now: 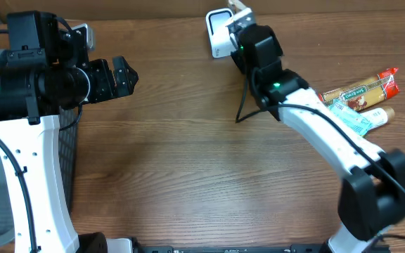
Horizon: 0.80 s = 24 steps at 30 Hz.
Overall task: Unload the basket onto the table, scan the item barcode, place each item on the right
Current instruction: 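Hold the pouch up to the white scanner with the right gripper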
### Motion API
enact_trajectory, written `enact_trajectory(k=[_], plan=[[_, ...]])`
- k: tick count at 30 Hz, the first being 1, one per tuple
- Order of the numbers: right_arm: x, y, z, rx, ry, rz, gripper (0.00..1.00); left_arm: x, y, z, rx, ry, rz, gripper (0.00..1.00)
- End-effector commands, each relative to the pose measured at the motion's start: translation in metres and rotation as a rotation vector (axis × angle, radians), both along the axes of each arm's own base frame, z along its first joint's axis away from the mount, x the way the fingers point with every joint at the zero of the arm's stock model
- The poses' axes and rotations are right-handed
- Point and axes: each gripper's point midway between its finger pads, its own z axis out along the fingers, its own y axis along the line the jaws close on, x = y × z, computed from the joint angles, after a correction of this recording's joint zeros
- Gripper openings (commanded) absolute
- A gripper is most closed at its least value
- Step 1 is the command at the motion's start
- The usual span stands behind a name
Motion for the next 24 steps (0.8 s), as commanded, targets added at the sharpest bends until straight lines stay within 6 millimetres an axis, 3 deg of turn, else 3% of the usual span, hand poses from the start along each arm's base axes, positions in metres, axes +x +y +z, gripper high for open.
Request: enact_trajectory(k=[1, 10, 15, 24], plan=[[0.019, -0.006, 0.005, -0.27, -0.076, 0.032, 0.04, -0.001, 0.0, 0.009, -0.003, -0.027, 0.012, 1.0], [0.063, 0.001, -0.029, -0.648, -0.184, 0.06, 0.04, -0.001, 0.0, 0.009, -0.003, -0.027, 0.012, 1.0], [0.074, -0.004, -0.039, -0.682, -0.22, 0.049, 0.04, -0.001, 0.0, 0.009, -0.003, -0.027, 0.012, 0.99], [0.076, -0.002, -0.041, -0.672, -0.222, 0.078, 0.04, -0.001, 0.0, 0.009, -0.003, -0.027, 0.012, 1.0]])
